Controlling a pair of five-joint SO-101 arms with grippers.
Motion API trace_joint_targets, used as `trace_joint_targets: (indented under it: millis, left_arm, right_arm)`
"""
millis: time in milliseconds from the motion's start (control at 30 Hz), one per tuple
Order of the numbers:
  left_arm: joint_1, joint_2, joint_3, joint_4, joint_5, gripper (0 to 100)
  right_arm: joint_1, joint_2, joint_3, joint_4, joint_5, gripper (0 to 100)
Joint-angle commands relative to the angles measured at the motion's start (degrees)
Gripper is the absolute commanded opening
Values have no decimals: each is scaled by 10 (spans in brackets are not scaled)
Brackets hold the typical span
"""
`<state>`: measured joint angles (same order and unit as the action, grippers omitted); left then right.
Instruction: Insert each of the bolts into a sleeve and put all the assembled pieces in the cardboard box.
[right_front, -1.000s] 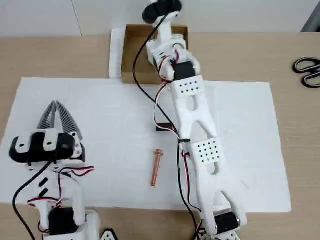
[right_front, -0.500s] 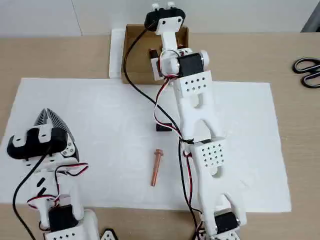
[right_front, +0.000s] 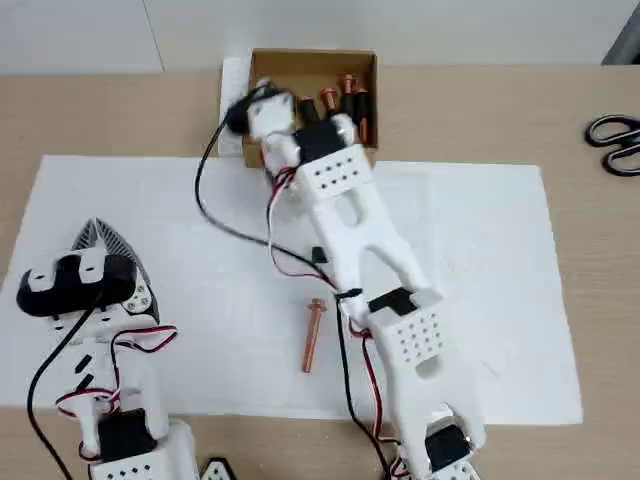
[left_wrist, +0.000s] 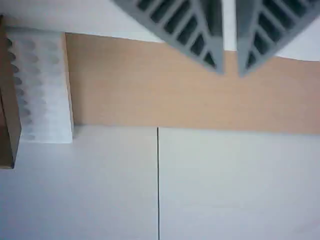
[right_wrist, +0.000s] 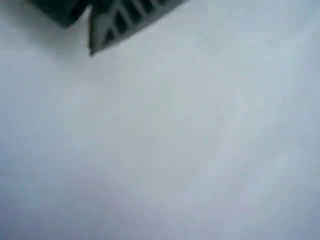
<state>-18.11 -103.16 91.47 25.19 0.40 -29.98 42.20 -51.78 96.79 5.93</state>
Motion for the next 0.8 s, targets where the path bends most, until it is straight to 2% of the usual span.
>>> trace_joint_targets:
  millis: [0, 400, 533, 633, 700, 767]
  left_arm:
    - [-2, -6, -2, 0, 0, 6]
    - [-14, -6, -6, 0, 2, 7]
    - [-33, -6, -12, -10, -1, 10]
    - [-33, -6, -21, -56, -1, 10]
    - [-33, -6, -21, -105, 1, 10]
    - [-33, -6, -21, -146, -1, 10]
  right_arm:
    - [1, -85, 55, 4, 12, 150]
    - [111, -162, 58, 0, 26, 147]
    - [90, -158, 62, 3, 172, 147]
    - [63, -156, 85, 2, 289, 147]
    - [49, -156, 96, 0, 336, 147]
    - [38, -155, 100, 0, 348, 147]
